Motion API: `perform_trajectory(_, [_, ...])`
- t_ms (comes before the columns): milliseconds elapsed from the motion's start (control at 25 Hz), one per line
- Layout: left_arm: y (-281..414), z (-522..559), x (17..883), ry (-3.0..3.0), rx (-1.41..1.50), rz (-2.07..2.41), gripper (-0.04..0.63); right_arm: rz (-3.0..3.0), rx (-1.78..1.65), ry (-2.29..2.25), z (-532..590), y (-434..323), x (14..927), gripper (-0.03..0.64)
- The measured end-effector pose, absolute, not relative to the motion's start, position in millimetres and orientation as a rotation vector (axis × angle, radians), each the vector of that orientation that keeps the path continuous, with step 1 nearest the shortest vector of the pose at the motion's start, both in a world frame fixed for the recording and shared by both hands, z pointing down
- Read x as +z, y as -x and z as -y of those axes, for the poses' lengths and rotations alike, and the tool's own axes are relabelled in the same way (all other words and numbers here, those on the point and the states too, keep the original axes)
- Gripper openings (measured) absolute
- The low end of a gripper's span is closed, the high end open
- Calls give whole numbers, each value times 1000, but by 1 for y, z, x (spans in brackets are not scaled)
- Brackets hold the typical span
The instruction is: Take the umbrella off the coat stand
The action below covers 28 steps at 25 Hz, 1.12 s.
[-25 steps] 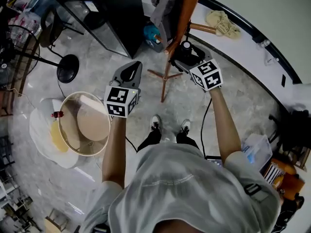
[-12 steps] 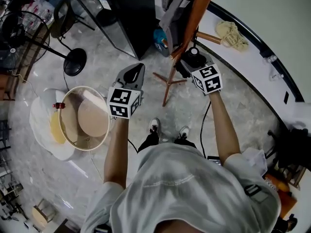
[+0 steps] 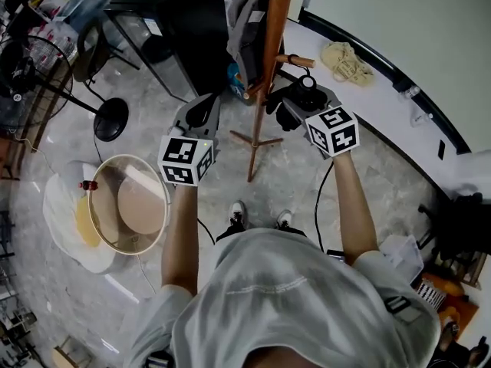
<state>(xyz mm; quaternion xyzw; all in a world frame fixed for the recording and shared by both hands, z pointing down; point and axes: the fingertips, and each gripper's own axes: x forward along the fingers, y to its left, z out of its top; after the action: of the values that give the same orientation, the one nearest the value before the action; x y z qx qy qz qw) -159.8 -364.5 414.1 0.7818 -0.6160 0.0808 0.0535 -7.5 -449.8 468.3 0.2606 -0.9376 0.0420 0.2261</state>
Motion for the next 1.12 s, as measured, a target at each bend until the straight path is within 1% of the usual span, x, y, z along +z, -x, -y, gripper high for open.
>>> perform_trajectory(640, [130,368,352,-2529,163,1885,15,2524,81,-1021,409,-127,385,244])
perform_trajectory(800, [121,367,342,-2572,159,1877,15,2516,67,-1063,398,-144,374,242])
perform_trajectory(1120, [105,373,335,-2619,156,1844,15,2523,66,-1070,396,-153,368,239])
